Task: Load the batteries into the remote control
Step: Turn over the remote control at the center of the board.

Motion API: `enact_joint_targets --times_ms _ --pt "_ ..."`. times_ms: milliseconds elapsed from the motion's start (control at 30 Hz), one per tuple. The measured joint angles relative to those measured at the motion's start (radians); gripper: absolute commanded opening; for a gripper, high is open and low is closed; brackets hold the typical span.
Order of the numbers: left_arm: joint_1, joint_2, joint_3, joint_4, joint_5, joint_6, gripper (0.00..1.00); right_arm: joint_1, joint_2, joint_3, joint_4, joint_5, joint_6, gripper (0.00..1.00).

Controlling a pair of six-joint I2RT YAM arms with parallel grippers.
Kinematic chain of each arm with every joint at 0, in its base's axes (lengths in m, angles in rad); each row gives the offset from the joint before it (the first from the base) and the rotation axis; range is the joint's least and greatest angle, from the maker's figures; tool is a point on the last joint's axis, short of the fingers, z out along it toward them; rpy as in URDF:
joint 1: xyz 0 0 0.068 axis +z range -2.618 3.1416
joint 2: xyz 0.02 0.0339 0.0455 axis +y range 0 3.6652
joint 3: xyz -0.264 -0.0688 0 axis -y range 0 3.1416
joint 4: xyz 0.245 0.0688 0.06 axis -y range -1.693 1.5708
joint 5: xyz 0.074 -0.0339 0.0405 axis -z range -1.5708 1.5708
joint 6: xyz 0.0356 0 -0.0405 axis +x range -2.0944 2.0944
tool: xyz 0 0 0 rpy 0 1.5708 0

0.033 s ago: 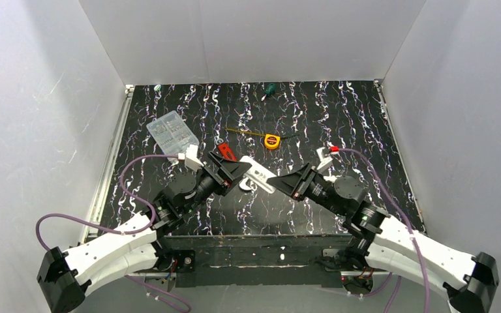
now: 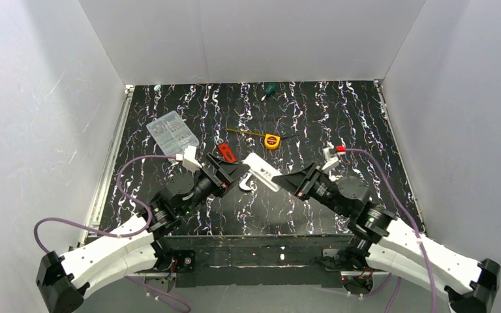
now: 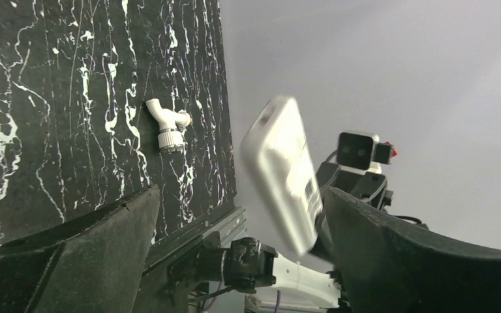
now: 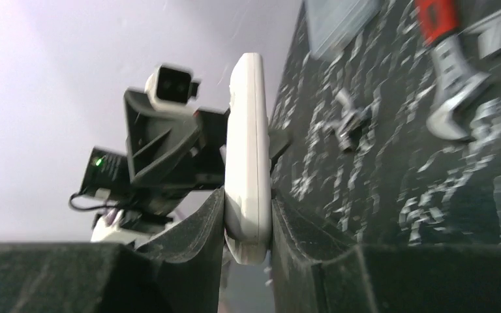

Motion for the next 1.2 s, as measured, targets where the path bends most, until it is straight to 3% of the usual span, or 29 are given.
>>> enact_joint_targets --times_ms 100,200,433,700,867,967,1200 --pt "0.000 -0.160 0.034 -0.197 0.006 0.072 0.98 0.001 -0.143 0.147 -0.380 0.214 -0.178 0.01" --pt "0.000 -0.233 0.048 -0.276 0.000 0.105 0.98 0.002 -0.130 0.238 -0.557 0.300 -0.309 0.01" --pt "0.000 -0.282 0.041 -0.343 -0.005 0.130 0.98 0.002 -0.058 0.289 -0.732 0.347 -0.504 0.01" --pt "0.000 -0.296 0.039 -0.380 -0.006 0.139 0.98 0.002 -0.073 0.296 -0.785 0.414 -0.600 0.01" --pt "0.000 -0.297 0.039 -0.420 -0.002 0.153 0.98 0.002 0.136 0.422 -0.918 0.506 -0.687 0.01" --pt "0.000 -0.297 0.076 -0.531 0.012 0.185 0.98 0.002 0.350 0.554 -1.021 0.552 -0.726 0.01" --pt "0.000 -0.349 0.165 -0.695 0.021 0.255 0.98 0.003 0.652 0.692 -1.137 0.581 -0.770 0.01"
